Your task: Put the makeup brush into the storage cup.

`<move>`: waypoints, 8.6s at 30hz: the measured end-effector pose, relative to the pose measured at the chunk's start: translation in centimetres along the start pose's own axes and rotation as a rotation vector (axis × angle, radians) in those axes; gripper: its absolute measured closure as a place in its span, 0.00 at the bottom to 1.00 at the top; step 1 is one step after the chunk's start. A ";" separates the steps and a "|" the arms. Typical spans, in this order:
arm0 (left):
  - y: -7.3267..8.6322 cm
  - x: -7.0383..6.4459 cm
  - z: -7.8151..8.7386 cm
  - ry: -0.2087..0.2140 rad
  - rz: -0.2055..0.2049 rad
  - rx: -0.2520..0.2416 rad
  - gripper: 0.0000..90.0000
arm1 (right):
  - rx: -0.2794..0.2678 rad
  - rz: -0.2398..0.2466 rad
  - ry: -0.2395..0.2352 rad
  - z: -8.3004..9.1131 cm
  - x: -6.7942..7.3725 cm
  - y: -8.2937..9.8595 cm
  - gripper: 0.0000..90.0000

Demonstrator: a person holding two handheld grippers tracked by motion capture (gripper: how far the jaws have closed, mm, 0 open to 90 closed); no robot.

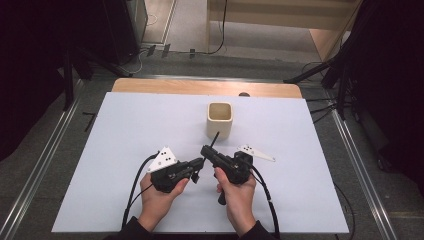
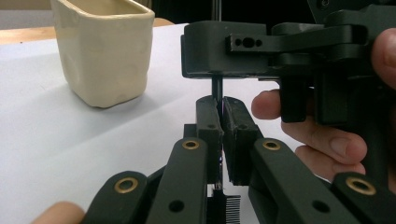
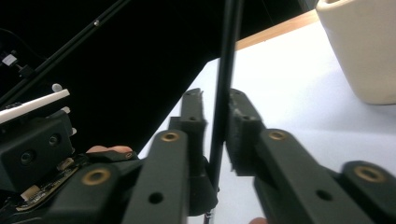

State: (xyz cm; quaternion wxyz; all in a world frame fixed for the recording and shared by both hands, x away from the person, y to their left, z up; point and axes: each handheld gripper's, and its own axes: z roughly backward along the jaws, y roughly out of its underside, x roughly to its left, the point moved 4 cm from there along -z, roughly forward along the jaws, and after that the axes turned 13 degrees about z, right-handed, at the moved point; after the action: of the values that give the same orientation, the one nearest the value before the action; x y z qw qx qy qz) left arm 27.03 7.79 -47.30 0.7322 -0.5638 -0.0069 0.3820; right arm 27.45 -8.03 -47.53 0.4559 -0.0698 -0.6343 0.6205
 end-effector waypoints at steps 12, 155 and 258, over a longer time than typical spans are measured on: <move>0.0 0.2 0.0 0.041 0.017 0.011 0.88 | -0.026 0.131 0.059 0.3 -0.2 -0.3 0.96; -1.4 0.7 1.9 -0.019 -0.068 -0.251 0.96 | -0.100 -0.142 0.107 1.5 -1.1 0.0 0.41; 2.5 9.8 12.5 -0.205 -0.040 -0.196 0.00 | -0.162 0.362 0.232 2.5 -3.3 -6.6 0.96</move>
State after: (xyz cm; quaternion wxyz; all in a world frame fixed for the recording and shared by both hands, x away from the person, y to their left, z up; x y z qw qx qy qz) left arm 27.10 23.81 -48.97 0.6766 -0.5904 -0.1300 0.4204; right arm 30.79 -13.42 -43.08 0.3998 -0.2897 -0.6027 0.6269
